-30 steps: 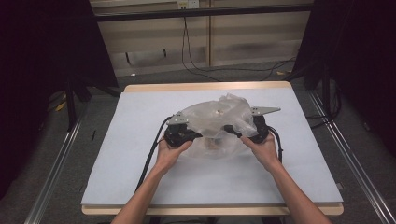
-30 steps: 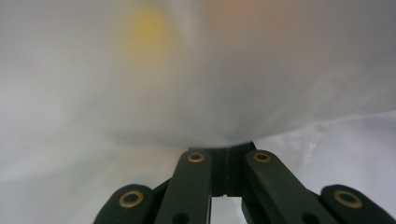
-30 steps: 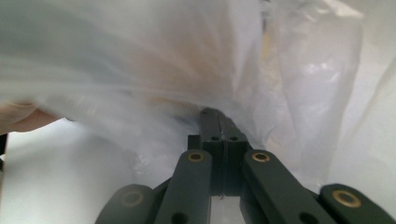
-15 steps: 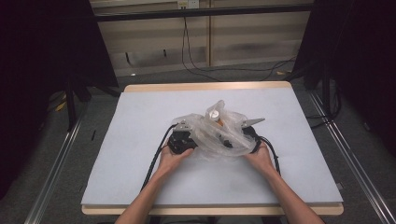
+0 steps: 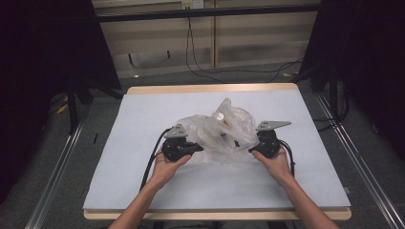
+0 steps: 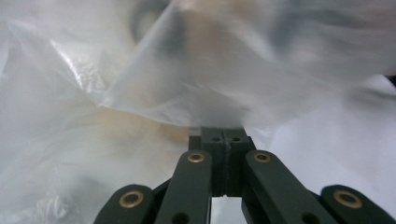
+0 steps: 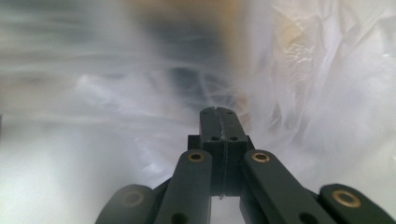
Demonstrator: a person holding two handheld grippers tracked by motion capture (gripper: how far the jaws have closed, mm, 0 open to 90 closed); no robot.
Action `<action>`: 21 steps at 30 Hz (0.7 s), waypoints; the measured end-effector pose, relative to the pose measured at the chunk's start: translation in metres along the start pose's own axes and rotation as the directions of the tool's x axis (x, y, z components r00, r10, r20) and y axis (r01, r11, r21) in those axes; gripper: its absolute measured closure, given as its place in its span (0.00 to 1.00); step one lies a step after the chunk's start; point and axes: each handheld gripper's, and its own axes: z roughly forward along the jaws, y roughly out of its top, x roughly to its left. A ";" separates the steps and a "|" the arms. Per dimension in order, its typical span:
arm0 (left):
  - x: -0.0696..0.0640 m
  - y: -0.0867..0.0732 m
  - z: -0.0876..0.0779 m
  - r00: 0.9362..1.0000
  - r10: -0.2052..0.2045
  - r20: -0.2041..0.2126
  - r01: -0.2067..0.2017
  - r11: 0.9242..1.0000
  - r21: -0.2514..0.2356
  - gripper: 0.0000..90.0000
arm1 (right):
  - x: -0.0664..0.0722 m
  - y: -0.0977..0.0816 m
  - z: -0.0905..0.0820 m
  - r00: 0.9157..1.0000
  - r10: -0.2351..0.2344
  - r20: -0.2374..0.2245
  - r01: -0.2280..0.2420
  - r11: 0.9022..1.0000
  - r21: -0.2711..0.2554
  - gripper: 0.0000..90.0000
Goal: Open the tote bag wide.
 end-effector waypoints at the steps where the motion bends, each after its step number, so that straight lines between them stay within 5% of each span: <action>1: 0.000 0.000 0.000 1.000 0.000 0.000 0.000 1.000 0.000 1.00 | 0.002 0.000 -0.006 1.000 -0.005 -0.002 0.005 1.000 -0.011 1.00; 7: -0.010 0.003 -0.020 1.000 0.010 0.017 -0.009 0.999 -0.052 1.00 | 0.009 0.000 -0.035 1.000 -0.017 0.005 0.017 0.999 -0.050 1.00; 15: -0.016 0.010 -0.047 1.000 0.020 0.003 -0.019 0.993 -0.115 1.00 | 0.002 0.004 -0.075 0.997 -0.012 0.071 0.019 0.995 -0.101 1.00; 21: -0.020 0.036 -0.064 0.998 0.056 -0.030 -0.060 0.983 -0.175 1.00 | -0.001 0.029 -0.095 0.995 -0.018 0.100 0.036 0.983 -0.180 1.00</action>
